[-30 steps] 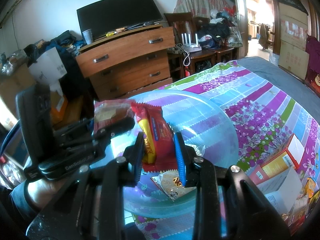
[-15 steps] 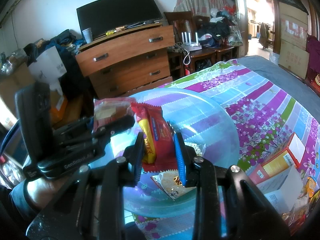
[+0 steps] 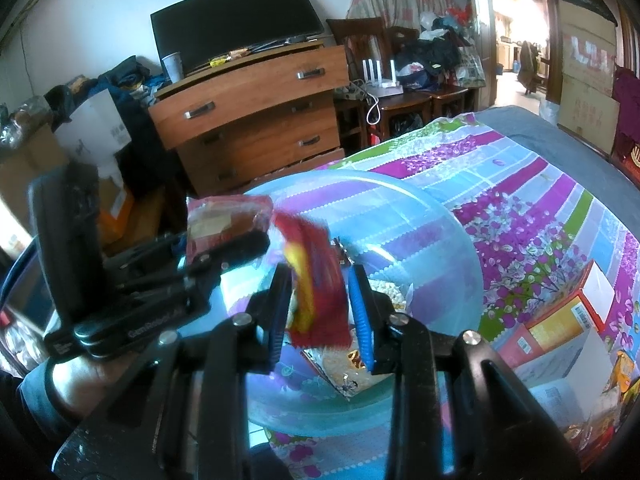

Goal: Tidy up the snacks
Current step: 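Open both tools to drop the packets into the blue bowl, then move both tools back toward the snack pile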

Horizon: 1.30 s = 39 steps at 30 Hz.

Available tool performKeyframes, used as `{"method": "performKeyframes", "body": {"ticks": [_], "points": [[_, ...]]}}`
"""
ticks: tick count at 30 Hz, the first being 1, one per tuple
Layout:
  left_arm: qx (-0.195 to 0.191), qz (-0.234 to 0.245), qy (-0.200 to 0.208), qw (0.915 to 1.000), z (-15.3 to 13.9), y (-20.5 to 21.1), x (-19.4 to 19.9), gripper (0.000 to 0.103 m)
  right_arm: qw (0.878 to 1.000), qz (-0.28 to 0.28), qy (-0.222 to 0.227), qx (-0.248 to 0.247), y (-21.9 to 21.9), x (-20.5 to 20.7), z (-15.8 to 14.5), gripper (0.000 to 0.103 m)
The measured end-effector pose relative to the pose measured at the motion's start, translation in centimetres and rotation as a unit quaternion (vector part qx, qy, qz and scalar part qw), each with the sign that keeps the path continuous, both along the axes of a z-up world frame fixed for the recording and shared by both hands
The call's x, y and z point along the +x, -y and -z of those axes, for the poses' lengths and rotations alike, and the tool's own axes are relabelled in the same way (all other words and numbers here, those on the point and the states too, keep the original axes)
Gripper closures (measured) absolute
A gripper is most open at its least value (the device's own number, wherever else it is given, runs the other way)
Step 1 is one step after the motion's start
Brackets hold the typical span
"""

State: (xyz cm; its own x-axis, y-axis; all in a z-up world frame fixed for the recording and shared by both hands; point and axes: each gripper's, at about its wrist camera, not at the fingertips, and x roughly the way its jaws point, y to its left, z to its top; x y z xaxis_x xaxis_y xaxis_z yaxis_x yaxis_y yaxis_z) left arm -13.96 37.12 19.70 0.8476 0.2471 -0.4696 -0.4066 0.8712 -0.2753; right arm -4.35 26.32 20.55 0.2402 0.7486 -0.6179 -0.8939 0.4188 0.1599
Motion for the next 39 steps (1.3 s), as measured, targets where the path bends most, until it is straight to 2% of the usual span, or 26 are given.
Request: {"method": "performKeyframes", "body": {"ticks": [1, 3, 6, 10, 14, 18, 20, 23, 25, 30, 34, 36, 37, 39], "points": [[-0.003, -0.003, 0.002, 1.0, 0.1, 0.1, -0.2, 0.049, 1.0, 0.0, 0.001, -0.001, 0.1, -0.1, 0.1, 0.07], [-0.002, -0.011, 0.003, 0.9999, 0.2, 0.1, -0.5, 0.036, 1.0, 0.002, 0.0, 0.002, 0.0, 0.0, 0.0, 0.05], [-0.003, -0.022, 0.004, 0.9998, 0.2, 0.4, -0.9, 0.027, 1.0, 0.005, -0.002, 0.006, 0.0, 0.0, -0.1, 0.05], [-0.006, -0.025, 0.011, 0.9996, 0.0, 0.5, -1.5, 0.026, 1.0, 0.006, -0.001, 0.004, 1.0, -1.1, 0.3, 0.05], [0.018, -0.015, 0.03, 0.9993, -0.8, 1.3, -2.1, 0.023, 1.0, 0.013, -0.01, -0.004, 4.3, -3.8, 2.9, 0.05], [0.04, 0.01, 0.063, 0.9972, -2.1, 4.1, -2.4, 0.023, 0.999, 0.032, -0.033, -0.029, 8.5, -6.2, 6.6, 0.049], [0.04, 0.045, 0.077, 0.9952, -3.0, 6.2, -2.0, 0.023, 0.996, 0.058, -0.043, -0.053, 12.0, -6.9, 8.9, 0.049], [0.055, 0.101, 0.081, 0.99, -4.1, 10.3, -1.2, 0.023, 0.988, 0.108, -0.09, -0.061, 17.0, -6.0, 11.0, 0.048], [0.062, 0.136, 0.082, 0.9854, -4.6, 13.1, -0.7, 0.023, 0.978, 0.166, -0.118, -0.055, 21.9, -4.8, 12.0, 0.049], [0.062, 0.223, 0.062, 0.9708, -4.2, 20.3, 1.6, 0.022, 0.936, 0.312, -0.163, -0.025, 34.0, -2.2, 13.9, 0.048], [0.059, 0.271, 0.023, 0.9604, -2.6, 25.2, 3.5, 0.022, 0.878, 0.438, -0.191, 0.027, 44.7, 0.5, 15.1, 0.047], [0.061, 0.287, 0.007, 0.9559, -1.8, 26.9, 4.3, 0.022, 0.855, 0.483, -0.185, 0.037, 48.9, 1.4, 15.6, 0.047], [0.063, 0.293, 0.0, 0.9541, -1.4, 27.6, 4.7, 0.022, 0.845, 0.5, -0.184, 0.044, 51.2, 2.0, 16.0, 0.047], [0.066, 0.303, -0.011, 0.9508, -0.6, 28.5, 5.5, 0.022, 0.836, 0.516, -0.182, 0.046, 53.6, 2.9, 16.6, 0.047]]}}
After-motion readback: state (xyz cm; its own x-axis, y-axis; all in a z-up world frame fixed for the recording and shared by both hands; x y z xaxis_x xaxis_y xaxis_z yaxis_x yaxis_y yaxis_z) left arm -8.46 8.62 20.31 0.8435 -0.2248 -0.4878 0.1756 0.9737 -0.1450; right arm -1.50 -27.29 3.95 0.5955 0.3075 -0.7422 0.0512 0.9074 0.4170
